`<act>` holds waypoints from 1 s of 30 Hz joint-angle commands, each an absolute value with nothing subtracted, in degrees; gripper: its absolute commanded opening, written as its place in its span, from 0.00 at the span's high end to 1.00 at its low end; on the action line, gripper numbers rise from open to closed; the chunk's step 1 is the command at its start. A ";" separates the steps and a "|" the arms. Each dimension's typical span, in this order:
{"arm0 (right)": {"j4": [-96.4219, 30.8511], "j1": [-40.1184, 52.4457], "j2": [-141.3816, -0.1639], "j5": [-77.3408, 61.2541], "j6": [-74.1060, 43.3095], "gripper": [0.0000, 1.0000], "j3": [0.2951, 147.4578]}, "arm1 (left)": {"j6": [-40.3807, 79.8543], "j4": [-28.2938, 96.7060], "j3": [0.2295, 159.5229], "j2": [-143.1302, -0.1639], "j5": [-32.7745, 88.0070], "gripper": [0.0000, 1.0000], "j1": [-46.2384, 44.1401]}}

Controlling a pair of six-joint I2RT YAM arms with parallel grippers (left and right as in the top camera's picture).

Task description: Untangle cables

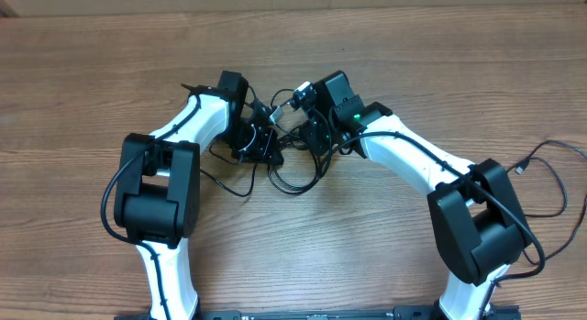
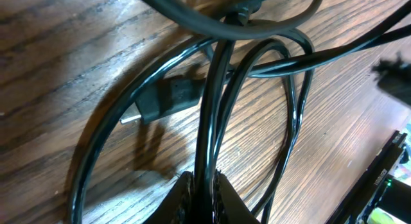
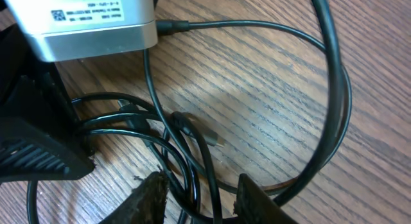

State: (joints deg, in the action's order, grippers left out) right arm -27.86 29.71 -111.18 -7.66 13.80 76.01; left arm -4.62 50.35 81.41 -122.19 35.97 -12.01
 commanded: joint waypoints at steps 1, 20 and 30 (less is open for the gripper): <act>-27.55 29.50 -111.48 -7.29 14.00 0.69 75.40 | -4.69 50.50 81.71 -122.93 35.38 0.88 -11.92; -39.99 25.56 -104.66 -26.33 0.40 0.96 84.53 | 2.79 47.99 81.69 -122.96 20.14 0.90 -11.99; -49.67 13.17 -104.36 -55.86 -2.98 0.96 87.83 | 6.07 46.02 81.69 -123.00 14.50 0.90 -12.03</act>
